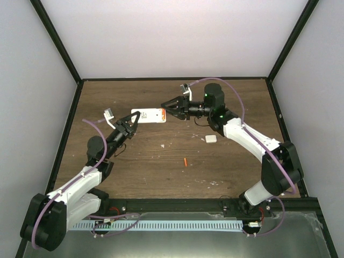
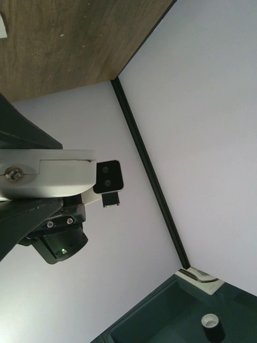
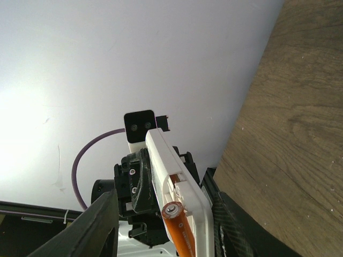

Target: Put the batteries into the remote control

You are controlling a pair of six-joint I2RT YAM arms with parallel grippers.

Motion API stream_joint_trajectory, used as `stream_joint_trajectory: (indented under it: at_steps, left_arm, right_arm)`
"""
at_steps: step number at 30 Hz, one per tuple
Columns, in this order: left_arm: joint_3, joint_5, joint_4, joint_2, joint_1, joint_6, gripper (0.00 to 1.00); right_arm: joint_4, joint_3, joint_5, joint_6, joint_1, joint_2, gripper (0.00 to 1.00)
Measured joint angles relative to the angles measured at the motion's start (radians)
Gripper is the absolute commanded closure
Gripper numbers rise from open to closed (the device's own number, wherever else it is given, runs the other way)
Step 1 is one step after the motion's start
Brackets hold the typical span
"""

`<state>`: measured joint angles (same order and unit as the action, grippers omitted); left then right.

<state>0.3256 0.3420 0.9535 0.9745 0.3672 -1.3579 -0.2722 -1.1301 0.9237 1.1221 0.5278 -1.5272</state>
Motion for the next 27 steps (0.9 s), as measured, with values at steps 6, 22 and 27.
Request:
stream_joint_trajectory:
  at_steps: [6,22,27]
  left_arm:
    - [0.0,0.0,0.018,0.007,0.0,0.0,1.0]
    - [0.002,-0.003,0.039,0.01,0.005,0.005,1.0]
    - [0.004,-0.007,0.039,0.006,0.006,0.006,1.0]
  right_arm:
    - [-0.007,0.0,0.0,0.013,0.0,0.0,0.66]
    - [-0.016,0.0,0.001,0.024,-0.001,0.0,0.75]
    - [-0.029,0.003,0.003,0.023,-0.001,0.0,0.76]
